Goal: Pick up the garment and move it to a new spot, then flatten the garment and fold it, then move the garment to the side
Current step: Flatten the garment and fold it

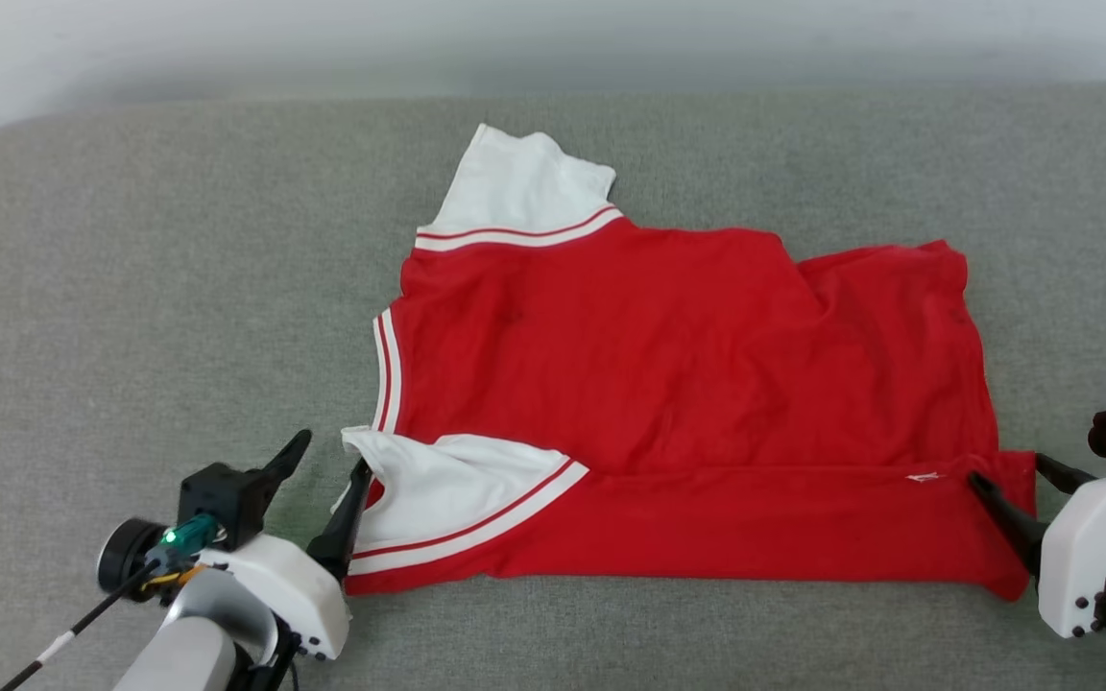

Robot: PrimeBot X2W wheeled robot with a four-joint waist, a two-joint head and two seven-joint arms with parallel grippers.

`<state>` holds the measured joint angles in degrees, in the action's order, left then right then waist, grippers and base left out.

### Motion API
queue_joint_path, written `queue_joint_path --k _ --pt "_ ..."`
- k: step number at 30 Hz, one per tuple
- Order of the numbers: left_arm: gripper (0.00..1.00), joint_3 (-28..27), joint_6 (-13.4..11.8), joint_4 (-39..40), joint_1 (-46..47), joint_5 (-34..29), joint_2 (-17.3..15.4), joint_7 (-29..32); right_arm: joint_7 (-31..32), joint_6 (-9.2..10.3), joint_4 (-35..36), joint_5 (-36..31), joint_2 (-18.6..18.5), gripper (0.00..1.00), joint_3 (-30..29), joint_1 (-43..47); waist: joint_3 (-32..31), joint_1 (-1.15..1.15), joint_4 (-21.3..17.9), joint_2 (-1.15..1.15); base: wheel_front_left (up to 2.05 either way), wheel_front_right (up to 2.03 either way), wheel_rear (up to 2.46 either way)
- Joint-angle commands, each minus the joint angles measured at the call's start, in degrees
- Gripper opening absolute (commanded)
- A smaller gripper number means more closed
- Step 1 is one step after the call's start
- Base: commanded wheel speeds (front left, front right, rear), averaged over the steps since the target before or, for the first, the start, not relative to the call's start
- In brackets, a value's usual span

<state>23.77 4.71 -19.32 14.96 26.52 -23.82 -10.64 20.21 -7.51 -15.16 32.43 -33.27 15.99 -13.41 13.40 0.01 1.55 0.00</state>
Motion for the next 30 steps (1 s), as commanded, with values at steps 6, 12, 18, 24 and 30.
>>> queue_joint_path --k 6,12,18,24,30 --pt "1.0 -4.2 -5.3 1.0 -4.9 3.7 1.2 -0.5 -2.6 0.03 1.8 0.9 1.0 1.0 -3.3 3.9 -5.9 -0.01 0.0 0.0 0.0 0.0 0.0" --pt "1.0 -5.4 -8.0 7.5 -10.8 7.2 0.7 4.5 -0.4 0.03 3.9 -1.8 4.6 1.0 -9.2 7.9 -8.0 -0.01 -0.2 0.0 0.0 0.0 0.0" --pt "1.0 -3.2 -10.4 15.2 -15.5 8.6 -0.2 13.4 4.7 0.03 8.7 -4.8 12.1 1.0 -17.0 12.8 -7.7 -0.01 -0.4 0.0 0.0 0.0 0.0" --pt "1.0 -1.3 -12.6 18.2 -15.8 7.6 -1.7 19.9 7.2 0.03 16.4 -8.2 17.1 1.0 -20.6 15.9 -5.5 -0.01 -1.2 0.0 0.0 0.0 0.0" --pt "1.0 -1.1 -14.2 16.8 -14.4 6.9 -1.7 21.5 8.6 0.03 21.2 -9.4 18.6 1.0 -21.2 16.6 -3.1 -0.01 -2.6 0.0 0.0 0.0 0.0"
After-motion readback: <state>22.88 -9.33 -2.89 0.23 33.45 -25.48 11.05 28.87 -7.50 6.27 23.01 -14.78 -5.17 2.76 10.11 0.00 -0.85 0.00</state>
